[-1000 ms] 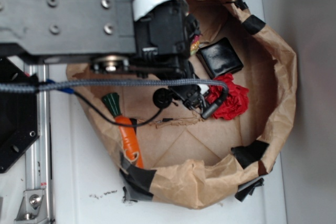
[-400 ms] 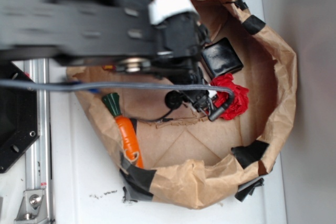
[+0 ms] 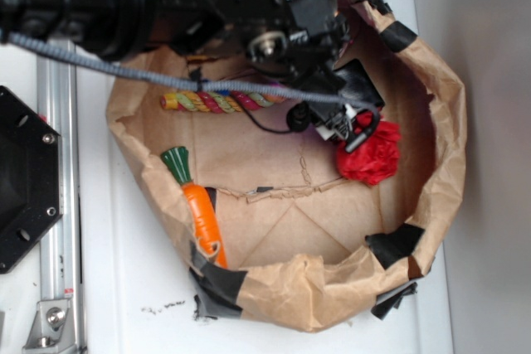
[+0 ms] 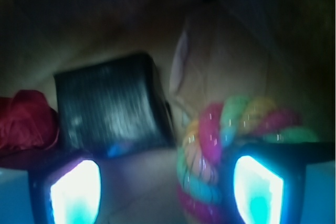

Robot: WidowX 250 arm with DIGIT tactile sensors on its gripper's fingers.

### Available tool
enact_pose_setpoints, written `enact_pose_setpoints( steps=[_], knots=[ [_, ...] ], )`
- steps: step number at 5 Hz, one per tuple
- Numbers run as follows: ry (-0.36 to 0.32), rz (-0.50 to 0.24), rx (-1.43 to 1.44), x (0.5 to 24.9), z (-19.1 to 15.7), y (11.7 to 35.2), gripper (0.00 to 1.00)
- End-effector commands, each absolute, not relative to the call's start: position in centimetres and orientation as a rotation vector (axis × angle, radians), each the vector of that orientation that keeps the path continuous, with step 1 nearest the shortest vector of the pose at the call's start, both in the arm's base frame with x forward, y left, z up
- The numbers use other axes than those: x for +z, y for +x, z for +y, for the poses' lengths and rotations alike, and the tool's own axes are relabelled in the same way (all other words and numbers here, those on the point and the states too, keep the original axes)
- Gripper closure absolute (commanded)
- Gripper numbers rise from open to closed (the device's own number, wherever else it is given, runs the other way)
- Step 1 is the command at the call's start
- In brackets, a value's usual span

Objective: Grab the black box.

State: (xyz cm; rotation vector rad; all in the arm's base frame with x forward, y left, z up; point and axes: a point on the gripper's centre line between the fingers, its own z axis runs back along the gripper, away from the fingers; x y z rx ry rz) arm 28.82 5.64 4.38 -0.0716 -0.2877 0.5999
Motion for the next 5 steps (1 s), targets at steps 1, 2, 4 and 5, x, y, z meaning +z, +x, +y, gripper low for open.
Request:
enact_pose_setpoints(
  steps=[1, 2, 4, 5],
  knots=[
    [-0.059, -0.366, 0.582, 7.4, 7.1, 29.6, 0.00],
    [-0.069, -0.401, 0.595, 9.1, 6.5, 29.9, 0.00],
    [-0.087, -0.443, 0.541, 9.3, 5.8, 31.7, 0.00],
    [-0.052, -0.422, 0.518, 7.2, 5.8, 33.1, 0.00]
  ],
)
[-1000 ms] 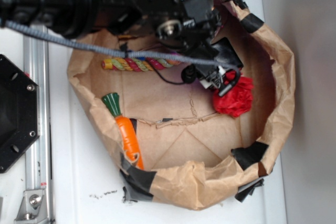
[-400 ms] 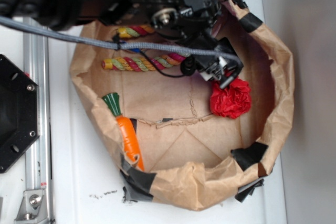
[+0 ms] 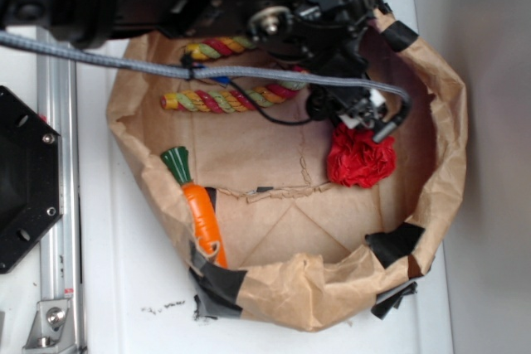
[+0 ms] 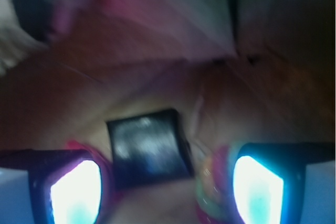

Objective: Grab the black box.

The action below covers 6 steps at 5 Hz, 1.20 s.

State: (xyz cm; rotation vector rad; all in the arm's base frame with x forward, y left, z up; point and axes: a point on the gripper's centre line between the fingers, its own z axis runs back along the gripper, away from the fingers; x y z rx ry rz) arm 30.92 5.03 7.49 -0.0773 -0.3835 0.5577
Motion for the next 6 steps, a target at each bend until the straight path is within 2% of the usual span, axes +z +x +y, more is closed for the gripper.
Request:
enact_pose_setpoints(
  steps=[1, 2, 3, 4, 5, 6],
  knots=[
    [-0.020, -0.385, 0.491, 5.5, 5.2, 34.0, 0.00],
    [-0.006, -0.326, 0.467, 4.0, 4.4, 34.3, 0.00],
    [-0.082, -0.210, 0.416, 2.7, 2.4, 33.4, 0.00],
    [-0.181, -0.178, 0.375, 2.8, 1.0, 31.8, 0.00],
    [-0.191, -0.161, 0.374, 2.8, 0.1, 30.8, 0.00],
    [-0.166, -0.177, 0.390, 2.7, 0.6, 30.9, 1.00]
  ],
)
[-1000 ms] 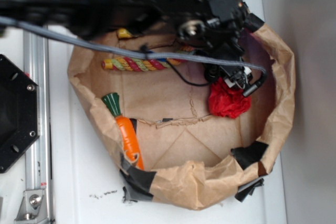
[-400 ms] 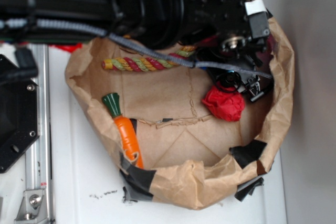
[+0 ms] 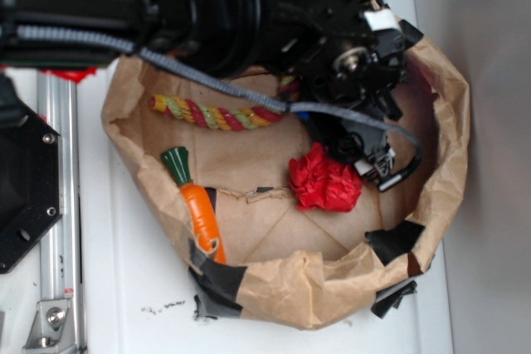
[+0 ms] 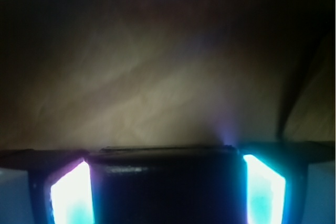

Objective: Grab the black box.

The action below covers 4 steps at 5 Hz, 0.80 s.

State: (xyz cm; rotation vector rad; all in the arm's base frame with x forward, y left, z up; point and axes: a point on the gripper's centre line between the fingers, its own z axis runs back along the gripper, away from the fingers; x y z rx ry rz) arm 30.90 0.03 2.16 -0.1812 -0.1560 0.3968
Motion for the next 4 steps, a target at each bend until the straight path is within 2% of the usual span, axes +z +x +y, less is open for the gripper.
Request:
enact_pose_setpoints(
  steps=[1, 3, 4],
  knots=[
    [-0.131, -0.207, 0.407, 3.6, 1.2, 30.9, 1.00],
    [-0.158, -0.319, 0.502, 10.8, 3.2, 27.3, 1.00],
    [-0.164, -0.335, 0.510, 14.3, 4.5, 25.9, 1.00]
  ],
)
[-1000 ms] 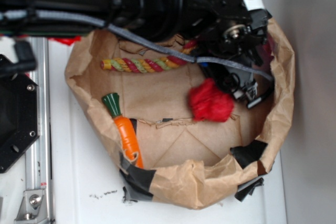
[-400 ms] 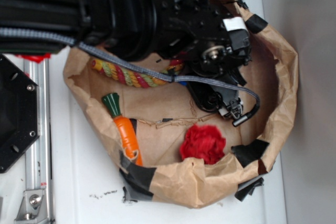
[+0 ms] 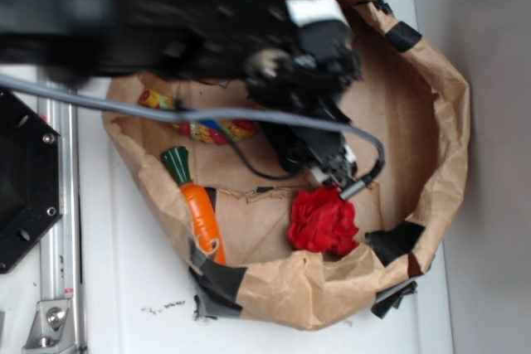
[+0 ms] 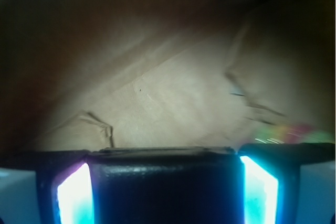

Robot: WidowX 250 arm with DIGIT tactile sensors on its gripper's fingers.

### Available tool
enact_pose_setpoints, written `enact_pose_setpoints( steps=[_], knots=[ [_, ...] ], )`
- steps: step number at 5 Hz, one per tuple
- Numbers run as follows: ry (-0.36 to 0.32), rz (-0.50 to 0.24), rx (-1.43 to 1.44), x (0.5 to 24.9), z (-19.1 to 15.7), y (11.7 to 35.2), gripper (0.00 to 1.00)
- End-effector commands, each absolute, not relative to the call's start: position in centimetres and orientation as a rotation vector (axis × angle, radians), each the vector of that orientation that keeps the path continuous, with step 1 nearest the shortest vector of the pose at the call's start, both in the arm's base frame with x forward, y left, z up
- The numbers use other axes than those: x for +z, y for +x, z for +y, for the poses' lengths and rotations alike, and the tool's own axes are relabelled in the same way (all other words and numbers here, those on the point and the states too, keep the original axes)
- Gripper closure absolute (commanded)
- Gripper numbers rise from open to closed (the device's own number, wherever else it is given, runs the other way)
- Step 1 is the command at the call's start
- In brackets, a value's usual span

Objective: Grab the black box.

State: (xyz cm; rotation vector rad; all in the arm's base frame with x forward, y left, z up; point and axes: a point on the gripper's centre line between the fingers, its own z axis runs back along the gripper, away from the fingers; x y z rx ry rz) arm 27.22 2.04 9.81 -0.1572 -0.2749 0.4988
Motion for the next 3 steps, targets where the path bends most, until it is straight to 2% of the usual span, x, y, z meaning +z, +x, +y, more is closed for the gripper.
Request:
enact_pose_setpoints(
  steps=[1, 2, 3],
  knots=[
    [-0.240, -0.272, 0.481, 17.0, 4.3, 26.4, 1.00],
    [-0.198, -0.222, 0.403, 17.1, 1.3, 28.2, 1.00],
    [-0.125, -0.207, 0.378, 16.4, 0.1, 29.1, 1.00]
  ],
)
